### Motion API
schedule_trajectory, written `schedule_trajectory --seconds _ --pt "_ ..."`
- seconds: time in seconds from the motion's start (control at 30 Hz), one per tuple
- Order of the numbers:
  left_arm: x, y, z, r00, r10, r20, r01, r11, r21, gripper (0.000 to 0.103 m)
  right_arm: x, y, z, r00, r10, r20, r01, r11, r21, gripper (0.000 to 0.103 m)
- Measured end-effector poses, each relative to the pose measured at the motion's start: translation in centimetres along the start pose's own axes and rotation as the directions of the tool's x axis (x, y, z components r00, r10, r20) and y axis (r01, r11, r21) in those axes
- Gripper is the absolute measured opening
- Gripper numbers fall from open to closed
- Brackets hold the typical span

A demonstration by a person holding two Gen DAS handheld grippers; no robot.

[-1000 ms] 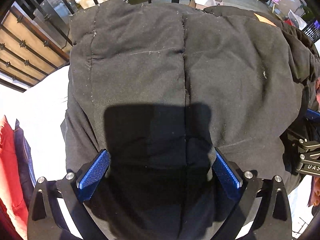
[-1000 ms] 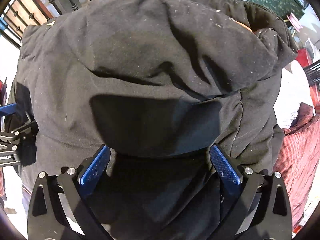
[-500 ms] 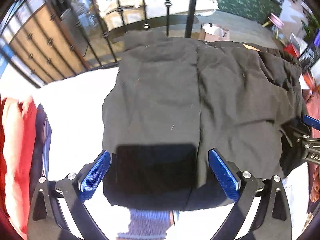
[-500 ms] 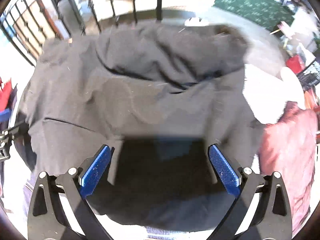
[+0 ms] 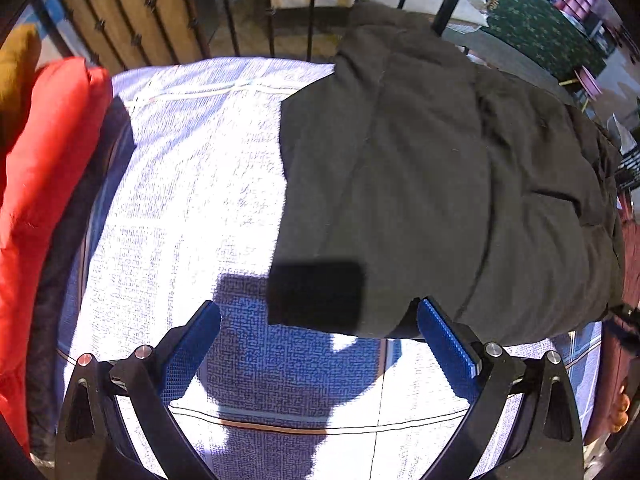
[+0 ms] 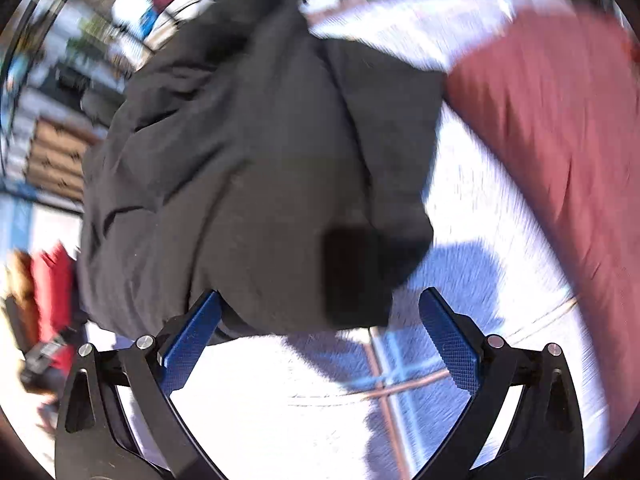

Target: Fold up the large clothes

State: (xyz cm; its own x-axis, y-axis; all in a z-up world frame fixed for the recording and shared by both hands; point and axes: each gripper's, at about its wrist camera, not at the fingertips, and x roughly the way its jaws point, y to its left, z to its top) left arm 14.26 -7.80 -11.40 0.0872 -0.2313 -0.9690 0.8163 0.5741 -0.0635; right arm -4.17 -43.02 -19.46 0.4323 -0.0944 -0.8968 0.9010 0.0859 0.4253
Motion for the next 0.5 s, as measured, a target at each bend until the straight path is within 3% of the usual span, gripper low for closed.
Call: schedule_trajectory --seconds 0.13,0.27,0.37,0.5 --pt "0.3 1.5 1.1 0.999 -0.041 -0.011 0.04 0.996 -0.078 0.097 0.2 -1.3 -0.2 0.998 0.057 -0.013 -0.057 0.997 0.046 0.097" --pt "-1.2 2.4 2.8 0.988 -0.148 0.046 0.154 0.974 -0.165 0.096 0.2 -2.1 0.6 0.994 0.106 -0.008 -0.105 0.99 0.099 0.097" --pt "-1.5 2.3 3.5 0.981 -0.188 0.053 0.195 0.967 -0.163 0.097 -0.2 -3.4 1.5 0.991 0.137 0.002 -0.136 0.98 0.148 0.097" --pt "-0.3 1.4 4.4 0.985 -0.172 0.024 0.174 0.978 -0.111 0.096 -0.5 -3.5 3.0 0.989 0.145 0.008 -0.144 0.979 0.145 0.097"
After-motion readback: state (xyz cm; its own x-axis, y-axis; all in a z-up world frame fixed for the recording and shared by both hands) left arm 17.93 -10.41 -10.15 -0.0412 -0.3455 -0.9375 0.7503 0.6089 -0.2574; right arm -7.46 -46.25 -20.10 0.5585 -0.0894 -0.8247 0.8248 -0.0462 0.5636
